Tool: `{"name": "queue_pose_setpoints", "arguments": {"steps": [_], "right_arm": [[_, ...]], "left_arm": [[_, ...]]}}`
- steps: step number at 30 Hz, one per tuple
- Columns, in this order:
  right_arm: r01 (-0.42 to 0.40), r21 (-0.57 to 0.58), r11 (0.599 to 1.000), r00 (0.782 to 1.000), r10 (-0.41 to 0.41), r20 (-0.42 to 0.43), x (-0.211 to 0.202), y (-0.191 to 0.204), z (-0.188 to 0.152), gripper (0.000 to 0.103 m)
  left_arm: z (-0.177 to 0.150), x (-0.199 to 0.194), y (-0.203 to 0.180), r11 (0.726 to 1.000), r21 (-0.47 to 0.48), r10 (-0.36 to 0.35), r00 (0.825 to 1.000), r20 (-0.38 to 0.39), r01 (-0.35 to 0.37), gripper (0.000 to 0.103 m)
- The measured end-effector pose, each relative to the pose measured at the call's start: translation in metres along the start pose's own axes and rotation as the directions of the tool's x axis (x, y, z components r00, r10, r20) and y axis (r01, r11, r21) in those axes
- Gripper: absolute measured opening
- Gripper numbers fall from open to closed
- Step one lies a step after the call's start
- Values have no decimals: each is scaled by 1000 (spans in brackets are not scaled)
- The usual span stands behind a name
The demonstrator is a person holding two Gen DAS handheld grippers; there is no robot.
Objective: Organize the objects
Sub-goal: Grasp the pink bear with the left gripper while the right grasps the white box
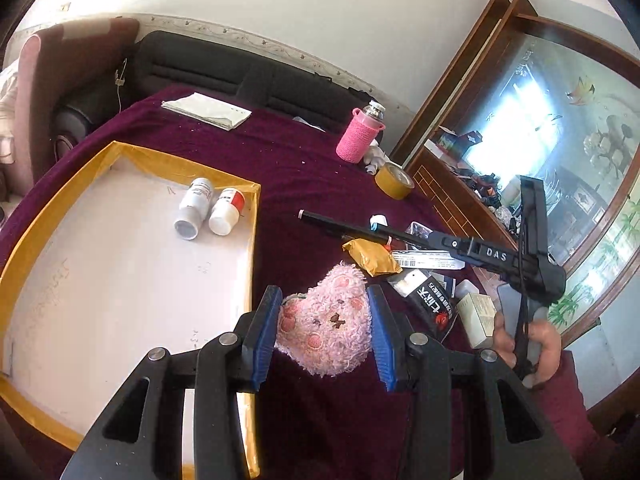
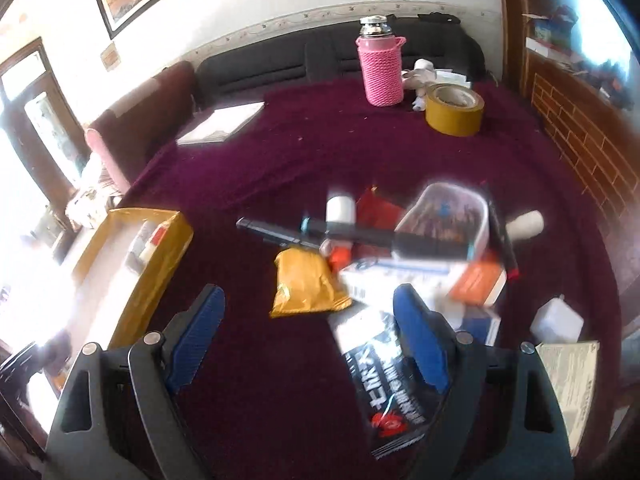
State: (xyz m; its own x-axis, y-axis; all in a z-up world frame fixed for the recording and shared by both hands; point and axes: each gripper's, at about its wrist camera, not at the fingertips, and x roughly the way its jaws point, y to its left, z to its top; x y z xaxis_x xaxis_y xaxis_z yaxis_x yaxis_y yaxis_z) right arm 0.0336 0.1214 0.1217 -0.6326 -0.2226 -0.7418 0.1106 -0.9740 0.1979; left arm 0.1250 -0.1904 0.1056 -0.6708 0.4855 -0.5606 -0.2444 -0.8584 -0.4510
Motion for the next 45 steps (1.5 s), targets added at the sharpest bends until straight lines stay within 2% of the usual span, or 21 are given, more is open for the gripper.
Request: {"name": "queue_pose_setpoints", "arguments": {"steps": [4,6,10,14,17,18,20,21,23,25,29,31,33,35,36,37,38,45], "right_arm": [[70,49,996,998,-70,-7,-7,-22,17,86],[87,67,994,996,-86,-14,-16,-31,17,86],[24,185,983,999,-14,-51,-22,-50,2,86],[28,280,959,998,-13,-56,-3,-59,-9,86],[9,328,945,1000,-4,-17,12,-58,-10,84],[17,331,943,1000,-15,-8,17,-56,-8,79],[25,319,947,1000,-18,-24,30,-51,-6,49],[22,314,949,999,-10,-41,35,-49,-6,23],[20,312,950,999,-9,-35,35,-45,-7,19],[26,277,960,999,-31,12,21,-39,-6,13],[36,179,983,993,-56,109,-20,-17,2,9],[27,127,992,988,-45,147,-37,-3,7,9],[23,45,999,990,-30,140,-44,14,15,9],[103,-16,995,989,-101,109,-37,26,16,13],[159,-36,987,982,-154,105,-31,28,13,29],[205,-49,978,976,-200,92,-24,27,9,55],[241,-44,969,968,-238,76,-14,23,5,63],[163,148,975,986,-167,16,29,-25,-3,64]], "left_arm": [[-3,-19,9,998,35,43,998,43,-45,37],[-3,-22,17,999,21,32,998,46,-33,37],[-3,-17,25,1000,-1,-1,999,45,2,37],[-6,-9,25,1000,-10,-20,999,26,20,37],[-8,-12,27,1000,-7,-6,1000,26,6,37],[-7,-15,28,1000,-10,-1,999,33,2,37],[-7,-21,31,1000,-15,14,999,46,-13,37],[-6,-24,33,1000,-16,25,998,52,-24,37],[-4,-30,37,999,-16,52,996,66,-51,37],[-2,-33,43,997,-21,74,995,73,-72,37],[6,-36,57,996,-42,84,993,79,-81,37],[10,-39,61,995,-43,97,991,90,-94,38],[11,-39,64,994,-47,105,990,94,-101,37],[9,-40,67,994,-53,98,991,94,-93,38],[7,-39,68,994,-54,96,991,93,-91,38],[6,-38,69,994,-58,96,991,90,-91,38],[4,-37,70,994,-63,92,992,85,-87,38],[1,-34,68,995,-57,87,993,79,-82,38]]}}
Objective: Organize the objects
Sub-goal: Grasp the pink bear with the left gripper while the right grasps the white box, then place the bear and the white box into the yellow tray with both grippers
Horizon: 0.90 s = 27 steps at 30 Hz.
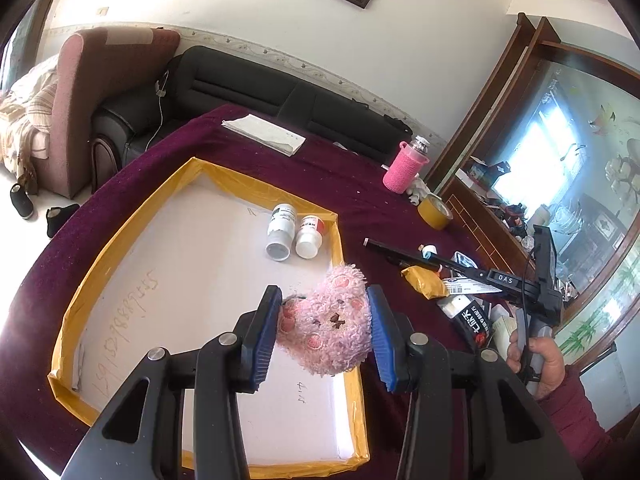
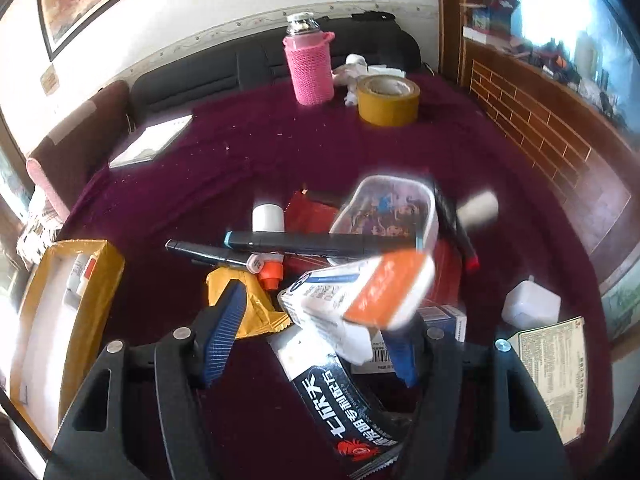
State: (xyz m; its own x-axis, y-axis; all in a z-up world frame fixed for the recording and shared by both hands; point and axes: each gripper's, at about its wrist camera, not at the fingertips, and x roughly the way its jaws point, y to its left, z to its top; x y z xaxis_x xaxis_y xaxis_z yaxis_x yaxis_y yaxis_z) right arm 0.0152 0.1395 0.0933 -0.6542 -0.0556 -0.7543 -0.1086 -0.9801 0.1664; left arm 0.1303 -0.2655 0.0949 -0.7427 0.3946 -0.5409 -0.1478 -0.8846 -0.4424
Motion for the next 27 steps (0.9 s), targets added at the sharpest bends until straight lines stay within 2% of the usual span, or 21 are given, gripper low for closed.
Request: {"name": "queue_pose_setpoints", "arguments": {"steps": [5,6,7,10,12,16,20,22,25,27], "right_arm": [[-85,177,980,991,101,-85,26,-30,3,63],[-104,218,970,989,124,-80,28,-35,3,50],[-127,243,962,987,148,-68,28,-40,2,23],[-152,252,956,984,169,-49,21,-43,-2,16],[-162,234,959,984,174,-29,9,-40,-3,13],[-248,215,944,968,249,23,-20,-31,2,12],[-356,128,926,934,355,32,-48,7,16,13],[-415,93,905,909,416,12,-52,33,20,13],[-492,57,869,868,494,-42,-43,85,23,13],[-516,40,856,852,517,-80,-29,120,19,13]], "left_arm": [[-2,3,0,1000,-10,-5,1000,-7,4,38],[-2,4,0,1000,-12,-4,1000,-9,4,38],[-3,5,0,1000,-13,-5,1000,-12,5,38],[-3,8,1,1000,-11,-1,1000,-19,0,38],[-1,8,1,1000,-11,0,1000,-17,0,38],[8,6,0,1000,8,-5,1000,-23,6,38],[32,8,0,999,52,13,1000,-12,-13,38],[48,15,2,996,81,45,999,-3,-45,38],[68,37,12,993,93,71,997,-34,-67,38],[77,57,23,991,91,103,993,-65,-97,38]]}}
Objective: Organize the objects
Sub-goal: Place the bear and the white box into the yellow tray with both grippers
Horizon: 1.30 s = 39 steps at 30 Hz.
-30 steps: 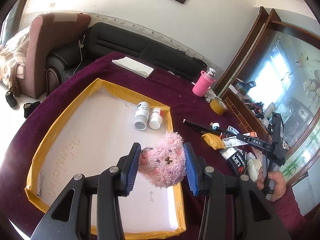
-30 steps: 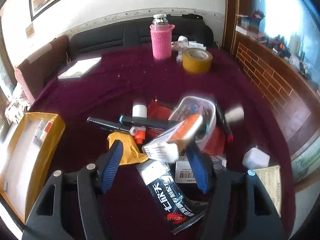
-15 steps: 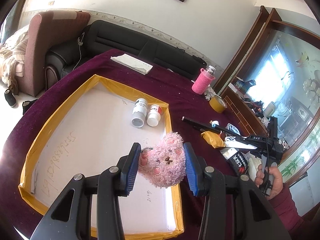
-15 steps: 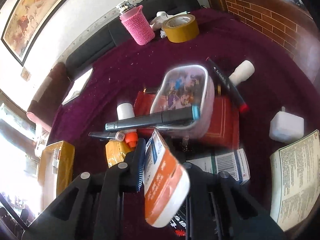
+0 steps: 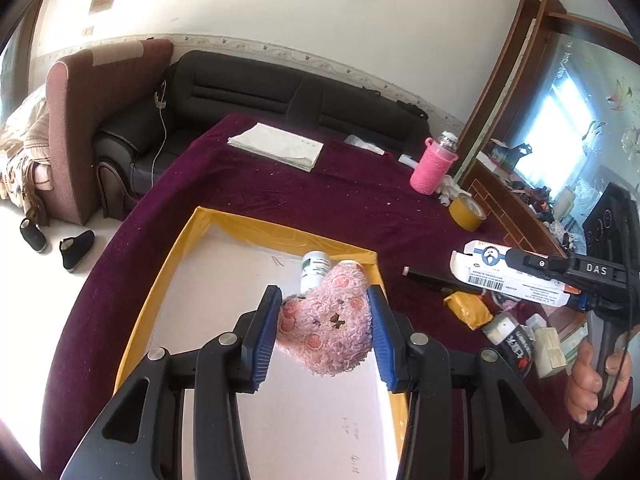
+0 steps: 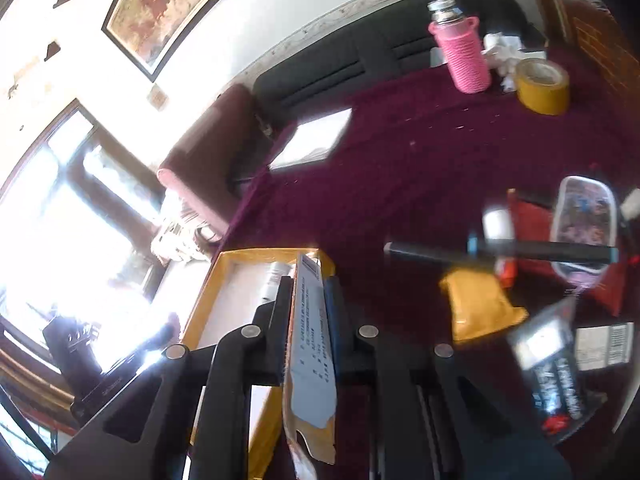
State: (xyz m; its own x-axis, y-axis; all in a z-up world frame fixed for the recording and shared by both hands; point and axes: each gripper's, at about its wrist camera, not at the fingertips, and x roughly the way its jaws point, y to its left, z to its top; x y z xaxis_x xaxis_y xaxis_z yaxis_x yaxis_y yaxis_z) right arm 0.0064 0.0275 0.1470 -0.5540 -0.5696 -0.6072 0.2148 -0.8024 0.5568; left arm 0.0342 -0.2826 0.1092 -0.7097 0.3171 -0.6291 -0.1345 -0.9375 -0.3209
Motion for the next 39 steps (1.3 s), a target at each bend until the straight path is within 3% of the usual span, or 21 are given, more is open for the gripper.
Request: {"name": "queue_pose_setpoints", "arguments": {"steps": [4,9,16,20,21,24,27,32,34,39], "right_arm": [[-25,-6,1000,995,24,-92,76,40,-1,13],[25,-12,1000,990,-27,-141,158,70,2,13],[116,-94,989,982,-128,-137,197,83,0,16],[114,-103,988,978,-130,-166,202,81,-4,20],[111,-101,989,977,-128,-171,202,81,-5,26],[100,-78,992,979,-113,-172,200,80,-6,36],[92,-68,994,981,-101,-163,190,81,-4,37],[108,-129,986,986,-123,-110,155,84,-12,38],[133,-163,978,986,-147,-78,137,81,-19,46],[192,-216,957,981,-195,8,90,70,-37,47]], "left_arm": [[15,42,14,996,38,78,996,-48,-76,38],[25,75,30,986,72,155,986,-68,-150,38],[25,93,48,980,52,196,977,-84,-193,46],[23,98,54,988,6,154,980,-123,-155,59],[22,98,56,989,-5,147,982,-121,-149,61],[24,96,60,990,-34,132,984,-121,-137,61],[28,86,65,986,-83,133,986,-105,-142,61],[18,55,67,971,-162,171,985,-29,-174,63],[7,49,66,964,-190,186,983,-11,-184,65],[-19,46,72,942,-280,183,983,-31,-184,65]]}}
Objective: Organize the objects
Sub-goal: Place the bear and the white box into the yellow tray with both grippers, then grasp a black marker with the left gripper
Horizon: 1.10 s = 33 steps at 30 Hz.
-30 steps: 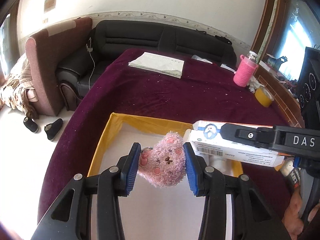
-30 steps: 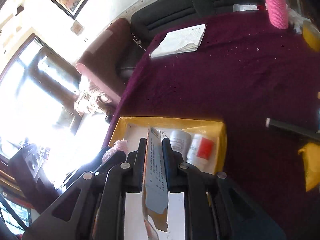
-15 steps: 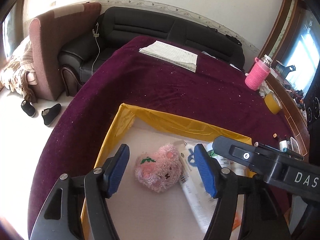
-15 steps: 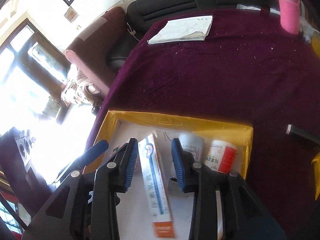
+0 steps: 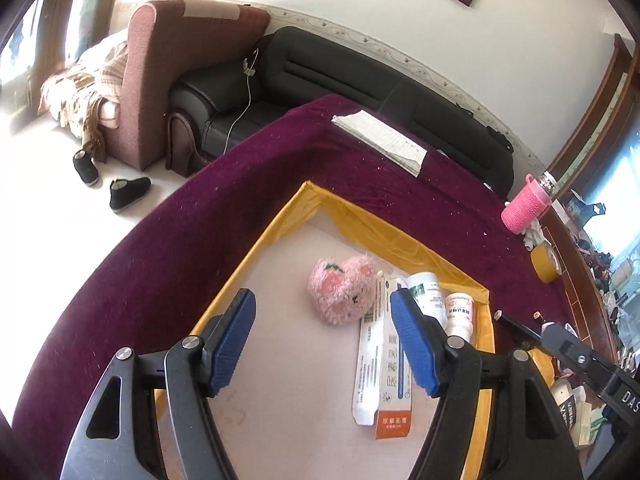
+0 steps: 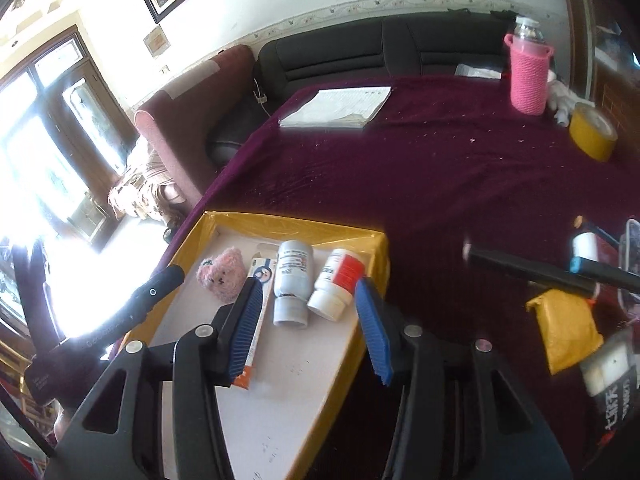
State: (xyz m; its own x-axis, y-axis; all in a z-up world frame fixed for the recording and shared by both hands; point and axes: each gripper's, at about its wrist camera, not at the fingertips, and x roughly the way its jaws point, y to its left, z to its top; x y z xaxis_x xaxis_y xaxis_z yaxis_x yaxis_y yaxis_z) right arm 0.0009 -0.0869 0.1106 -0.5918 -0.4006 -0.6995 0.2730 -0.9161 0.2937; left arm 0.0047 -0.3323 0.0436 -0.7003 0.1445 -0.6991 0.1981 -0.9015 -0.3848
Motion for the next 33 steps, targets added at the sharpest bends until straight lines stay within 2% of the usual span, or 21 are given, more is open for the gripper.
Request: {"name": "queue_pose_setpoints", "arguments": {"steps": [3,5,7,9,10,11,13,14,15,16,18,19,21,25,28,30,32,33], "right_arm": [[36,-18,999,998,-35,49,-30,-13,-10,48],[52,-20,998,996,-51,80,-51,-25,-15,50],[82,-19,996,990,-79,121,-73,-38,-19,51],[133,-19,991,975,-128,180,-102,-54,-25,54],[175,-17,984,963,-167,214,-116,-61,-27,61],[229,-15,973,941,-218,258,-132,-70,-30,66],[326,-11,945,886,-302,353,-160,-89,-38,90],[354,-4,935,861,-324,393,-171,-101,-42,91],[364,8,931,848,-336,409,-179,-117,-46,91],[379,31,925,847,-360,392,-182,-131,-47,91],[392,92,915,867,-401,295,-181,-167,-47,91],[356,132,925,888,-378,262,-181,-187,-49,91],[301,211,930,901,-350,255,-184,-213,-59,91],[267,316,910,886,-361,290,-186,-250,-79,91],[244,348,905,874,-361,326,-185,-263,-89,91],[227,359,905,866,-356,350,-185,-267,-93,91],[214,360,908,859,-350,373,-184,-270,-96,91],[210,361,908,860,-348,374,-183,-271,-97,91]], "left_arm": [[-11,-4,-3,999,11,31,999,11,-31,65],[-19,-4,0,999,-48,-21,999,-25,20,65],[-32,-3,4,996,-88,-35,998,-52,30,65],[-35,-6,9,992,-118,-55,997,-51,48,64],[-32,-11,11,987,-142,-87,995,-43,81,64],[-30,-19,10,986,-148,-85,996,-25,81,64],[-24,-44,-8,995,-79,-65,997,53,69,64],[-22,-58,-24,998,-14,-59,994,93,61,65],[-22,-69,-41,997,49,-58,991,118,52,69],[-23,-78,-59,993,107,-66,990,128,52,70],[-28,-85,-91,978,190,-110,988,112,88,74],[-33,-84,-110,967,228,-137,987,84,115,74],[-44,-76,-145,942,291,-179,984,15,167,75],[-61,-51,-210,891,412,-177,982,-71,191,75],[-67,-33,-255,831,518,-177,979,-97,202,75],[-72,-18,-279,783,583,-177,976,-125,217,75],[-79,8,-303,710,676,-130,980,-150,197,74],[-86,21,-313,660,732,-99,986,-138,169,74]]}}
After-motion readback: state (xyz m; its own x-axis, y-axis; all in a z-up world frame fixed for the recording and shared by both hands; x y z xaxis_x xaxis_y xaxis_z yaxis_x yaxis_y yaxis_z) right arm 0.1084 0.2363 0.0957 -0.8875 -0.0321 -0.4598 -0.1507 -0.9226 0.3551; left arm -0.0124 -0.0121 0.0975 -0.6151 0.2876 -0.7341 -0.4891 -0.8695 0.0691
